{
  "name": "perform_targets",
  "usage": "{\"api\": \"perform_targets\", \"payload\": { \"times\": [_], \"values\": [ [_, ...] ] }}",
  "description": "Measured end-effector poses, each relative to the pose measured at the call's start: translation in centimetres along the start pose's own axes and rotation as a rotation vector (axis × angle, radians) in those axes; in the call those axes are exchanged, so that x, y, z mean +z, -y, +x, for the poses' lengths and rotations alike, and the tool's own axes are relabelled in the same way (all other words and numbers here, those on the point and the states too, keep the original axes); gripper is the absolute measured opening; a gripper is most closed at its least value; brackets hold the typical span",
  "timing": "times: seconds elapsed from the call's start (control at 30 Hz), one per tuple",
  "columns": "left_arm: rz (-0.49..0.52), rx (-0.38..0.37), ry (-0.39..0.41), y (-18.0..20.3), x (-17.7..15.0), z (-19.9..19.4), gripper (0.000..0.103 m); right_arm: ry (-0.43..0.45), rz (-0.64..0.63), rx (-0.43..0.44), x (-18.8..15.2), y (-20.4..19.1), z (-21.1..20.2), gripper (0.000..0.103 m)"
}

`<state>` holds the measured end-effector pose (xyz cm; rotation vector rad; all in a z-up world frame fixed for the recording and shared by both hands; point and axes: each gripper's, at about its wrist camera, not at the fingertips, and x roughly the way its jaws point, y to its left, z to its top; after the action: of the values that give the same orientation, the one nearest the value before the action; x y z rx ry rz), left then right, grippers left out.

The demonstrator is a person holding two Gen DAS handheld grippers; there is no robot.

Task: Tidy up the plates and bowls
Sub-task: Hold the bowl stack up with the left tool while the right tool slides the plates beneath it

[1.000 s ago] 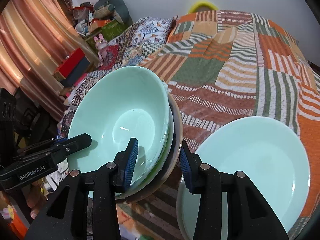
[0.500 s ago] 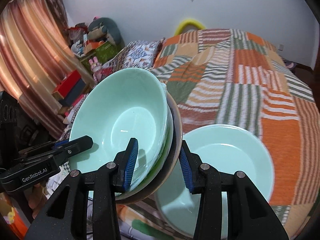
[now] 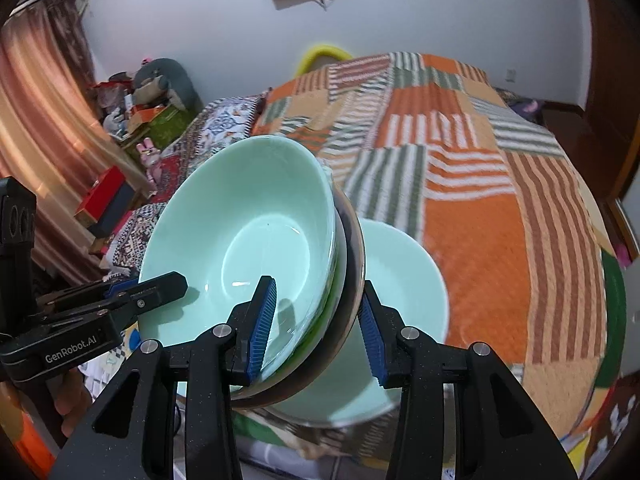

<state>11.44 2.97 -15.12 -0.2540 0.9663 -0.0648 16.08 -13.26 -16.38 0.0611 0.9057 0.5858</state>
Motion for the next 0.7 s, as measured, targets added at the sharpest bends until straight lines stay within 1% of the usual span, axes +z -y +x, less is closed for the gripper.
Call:
{"api": "perform_targets", "payload": {
  "times": [0.3, 0.47, 0.57, 0.6, 0.7],
  "values": [
    [0.008, -0.019, -0.085, 0.9, -0.2, 3.6, 0.029, -0.051, 0.063, -0.02, -1.1, 2.8, 0.8, 0.037],
    [0.006, -0.033, -0.091, 0.8, 0.0, 4.2, 0.03, -0.062, 0.091, -0.008, -1.3, 3.4, 1.2, 0.038],
    [-0.01, -0.048, -0.105, 0.3, 0.0, 4.7, 0.03, -0.064, 0.092, 0.0, -1.3, 3.5, 1.3, 0.039],
    [-0.019, -0.055, -0.111, 0.0, 0.0, 4.9, 0.03, -0.063, 0.093, 0.006, -1.4, 3.5, 1.3, 0.042],
    [-0.056, -0.079, -0.119, -0.8, -0.1, 5.3, 0.029, -0.049, 0.086, 0.023, -1.4, 3.3, 1.4, 0.045]
  ]
}}
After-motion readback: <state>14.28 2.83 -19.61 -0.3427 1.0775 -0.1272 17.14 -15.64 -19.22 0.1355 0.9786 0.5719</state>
